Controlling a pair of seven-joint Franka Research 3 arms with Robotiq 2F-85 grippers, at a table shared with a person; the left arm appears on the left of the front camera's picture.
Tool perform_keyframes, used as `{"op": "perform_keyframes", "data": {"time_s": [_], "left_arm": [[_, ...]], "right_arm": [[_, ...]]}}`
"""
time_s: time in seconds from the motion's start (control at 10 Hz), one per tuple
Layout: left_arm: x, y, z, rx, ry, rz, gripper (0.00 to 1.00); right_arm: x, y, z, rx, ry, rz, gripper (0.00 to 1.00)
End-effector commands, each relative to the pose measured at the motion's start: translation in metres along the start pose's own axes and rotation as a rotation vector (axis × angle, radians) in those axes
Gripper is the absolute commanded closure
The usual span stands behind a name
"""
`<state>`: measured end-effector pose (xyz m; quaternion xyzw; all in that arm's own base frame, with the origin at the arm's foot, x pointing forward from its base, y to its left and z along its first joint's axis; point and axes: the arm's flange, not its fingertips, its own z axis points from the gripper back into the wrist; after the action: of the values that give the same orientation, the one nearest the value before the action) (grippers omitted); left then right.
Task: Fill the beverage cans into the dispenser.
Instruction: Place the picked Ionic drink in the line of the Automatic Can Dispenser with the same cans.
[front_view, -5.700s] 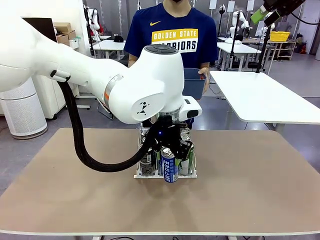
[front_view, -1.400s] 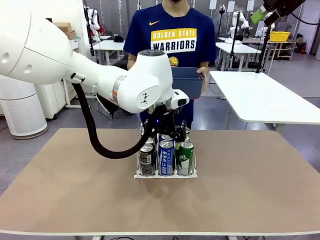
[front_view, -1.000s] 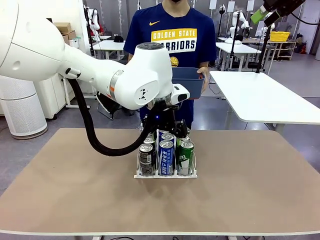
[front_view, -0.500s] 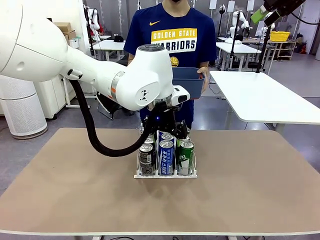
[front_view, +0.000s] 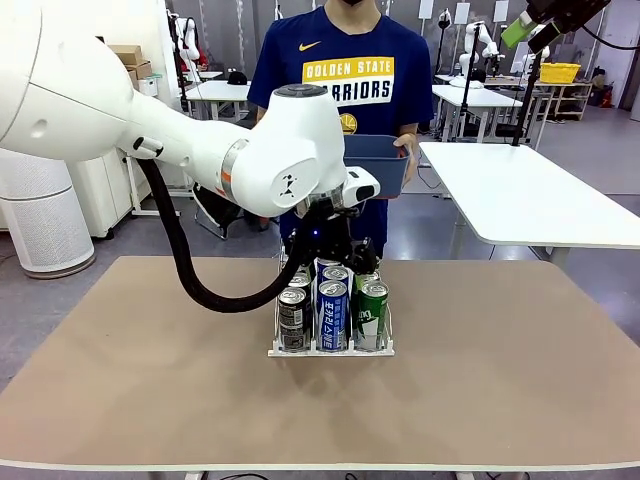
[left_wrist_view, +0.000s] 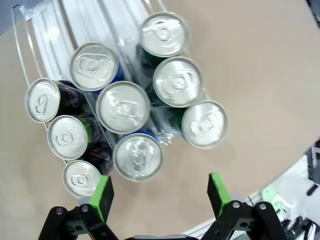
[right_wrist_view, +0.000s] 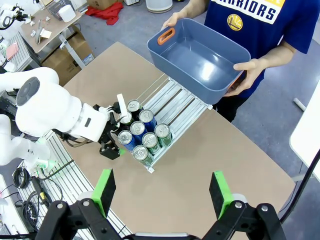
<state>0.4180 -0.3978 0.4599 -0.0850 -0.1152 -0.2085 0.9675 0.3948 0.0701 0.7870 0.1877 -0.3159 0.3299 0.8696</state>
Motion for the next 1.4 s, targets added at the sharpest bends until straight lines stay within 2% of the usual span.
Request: {"op": "perform_keyframes", "data": {"time_s": [0.0, 0.2, 0.4, 0.6, 0.9, 1.1, 1.3], "left_arm": [[-0.014, 0.017, 0.036, -0.138, 0.002, -0.067, 0.0], [-0.027, 0.039, 0.076, -0.166, 0.023, -0.126, 0.0], [-0.04, 0.055, 0.108, -0.112, 0.017, -0.138, 0.0], [-0.055, 0.08, 0.148, -0.111, 0.023, -0.163, 0.0], [-0.074, 0.098, 0.203, -0.029, -0.005, -0.123, 0.0], [-0.084, 0.096, 0.225, 0.013, -0.031, -0.094, 0.0], [-0.079, 0.097, 0.223, -0.024, -0.037, -0.116, 0.0]], "right_arm": [[-0.003, 0.002, 0.0, 0.007, 0.001, 0.001, 0.0], [-0.003, 0.002, 0.0, 0.007, 0.001, 0.001, 0.0], [-0.003, 0.002, 0.0, 0.007, 0.001, 0.001, 0.0], [-0.003, 0.002, 0.0, 0.007, 0.001, 0.001, 0.0], [-0.003, 0.002, 0.0, 0.007, 0.001, 0.001, 0.0], [-0.003, 0.002, 0.0, 0.007, 0.001, 0.001, 0.0], [-0.003, 0.002, 0.0, 0.007, 0.001, 0.001, 0.0]]}}
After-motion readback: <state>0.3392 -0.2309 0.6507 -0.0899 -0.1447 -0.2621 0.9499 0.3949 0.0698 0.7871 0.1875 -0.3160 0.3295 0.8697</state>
